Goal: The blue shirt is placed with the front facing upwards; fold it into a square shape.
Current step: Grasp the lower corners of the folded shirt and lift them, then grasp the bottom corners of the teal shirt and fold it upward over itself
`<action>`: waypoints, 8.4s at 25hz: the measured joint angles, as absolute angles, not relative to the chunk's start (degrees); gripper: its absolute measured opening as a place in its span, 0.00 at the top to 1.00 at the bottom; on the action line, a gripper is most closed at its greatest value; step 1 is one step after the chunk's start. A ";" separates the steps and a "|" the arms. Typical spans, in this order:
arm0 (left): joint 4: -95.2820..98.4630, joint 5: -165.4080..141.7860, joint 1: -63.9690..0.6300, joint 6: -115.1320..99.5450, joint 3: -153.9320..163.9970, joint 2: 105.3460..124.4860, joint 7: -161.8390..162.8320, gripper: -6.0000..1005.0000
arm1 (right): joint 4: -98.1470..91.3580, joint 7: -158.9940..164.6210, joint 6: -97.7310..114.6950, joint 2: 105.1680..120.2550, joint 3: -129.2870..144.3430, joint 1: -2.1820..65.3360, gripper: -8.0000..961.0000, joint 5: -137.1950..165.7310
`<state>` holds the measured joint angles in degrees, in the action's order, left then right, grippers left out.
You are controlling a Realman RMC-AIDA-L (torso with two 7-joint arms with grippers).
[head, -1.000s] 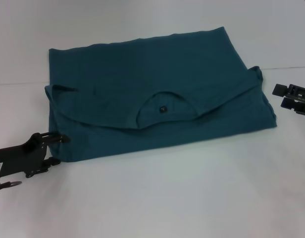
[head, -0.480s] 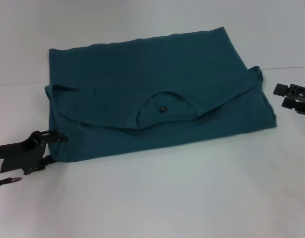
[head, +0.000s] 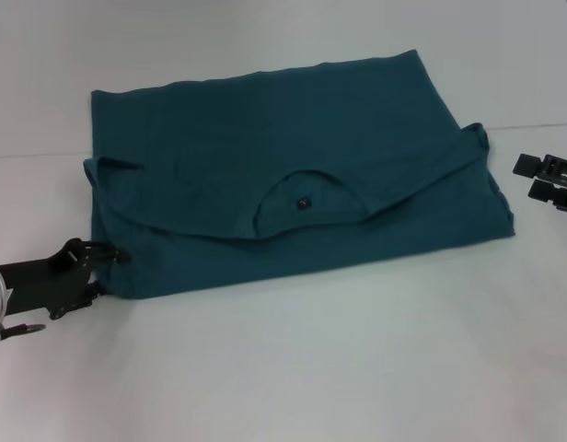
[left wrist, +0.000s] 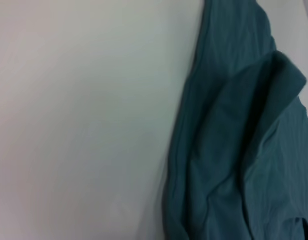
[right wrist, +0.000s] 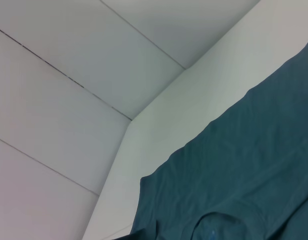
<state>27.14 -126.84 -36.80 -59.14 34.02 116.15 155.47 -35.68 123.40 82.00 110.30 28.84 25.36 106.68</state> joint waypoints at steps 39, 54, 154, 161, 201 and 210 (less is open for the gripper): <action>27.02 -122.82 -37.16 -64.80 27.85 114.98 145.72 0.98 | -37.09 132.50 82.05 102.19 28.88 30.81 0.20 128.20; 27.78 -122.61 -40.38 -64.68 27.97 115.33 143.31 0.98 | -40.78 142.59 72.83 104.79 31.82 42.31 0.22 150.64; 48.86 -135.74 -32.70 -103.80 24.91 110.94 150.32 0.96 | -53.15 136.88 105.06 107.54 26.74 34.22 0.97 141.15; 45.41 -136.55 -39.06 -97.26 26.03 109.29 154.26 0.96 | -52.96 138.73 98.13 106.72 23.89 34.47 0.97 137.63; 36.03 -134.74 -48.46 -59.81 30.06 113.56 156.46 0.95 | -37.44 142.59 46.34 110.41 40.80 45.61 0.96 133.12; 32.15 -135.18 -50.46 -53.00 32.14 113.13 157.07 0.94 | -32.14 143.58 38.36 110.54 41.72 49.22 0.95 137.37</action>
